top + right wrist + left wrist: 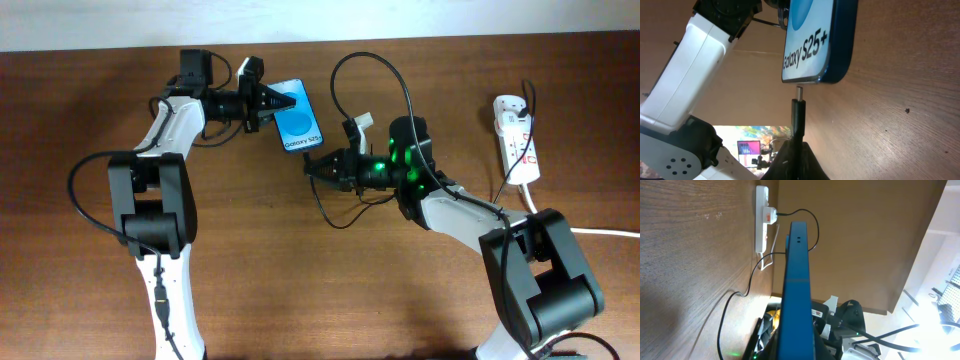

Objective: Plug charger to phone and switch on socket
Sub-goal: 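Move the cable plug up toward the phone's bottom port, then open the right gripper to release the plug and pull back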

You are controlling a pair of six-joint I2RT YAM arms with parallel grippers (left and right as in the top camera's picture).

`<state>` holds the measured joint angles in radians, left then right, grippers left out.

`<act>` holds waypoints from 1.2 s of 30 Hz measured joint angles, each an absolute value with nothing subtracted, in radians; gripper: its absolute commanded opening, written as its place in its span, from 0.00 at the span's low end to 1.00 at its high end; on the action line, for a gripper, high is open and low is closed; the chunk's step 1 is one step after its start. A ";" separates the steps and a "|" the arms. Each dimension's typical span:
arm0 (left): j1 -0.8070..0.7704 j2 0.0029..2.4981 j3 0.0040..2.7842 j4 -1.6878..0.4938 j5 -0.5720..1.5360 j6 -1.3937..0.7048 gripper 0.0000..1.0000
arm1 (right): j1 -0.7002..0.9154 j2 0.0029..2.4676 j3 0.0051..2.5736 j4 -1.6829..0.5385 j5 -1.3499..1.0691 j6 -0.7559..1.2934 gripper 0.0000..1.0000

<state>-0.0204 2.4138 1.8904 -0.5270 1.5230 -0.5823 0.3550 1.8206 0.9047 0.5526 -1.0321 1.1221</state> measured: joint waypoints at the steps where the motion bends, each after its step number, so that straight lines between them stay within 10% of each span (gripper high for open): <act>1: -0.020 2.414 1.890 -0.527 1.523 -0.582 0.00 | 0.355 1.821 0.905 0.553 -1.032 1.122 0.04; 36: -0.030 2.414 1.890 -0.511 1.517 -0.571 0.00 | 0.348 1.821 0.905 0.522 -1.007 1.095 0.04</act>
<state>-0.0303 2.4138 1.8904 -0.5110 1.5173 -0.5709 0.3477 1.8206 0.9047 0.5220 -1.0065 1.0954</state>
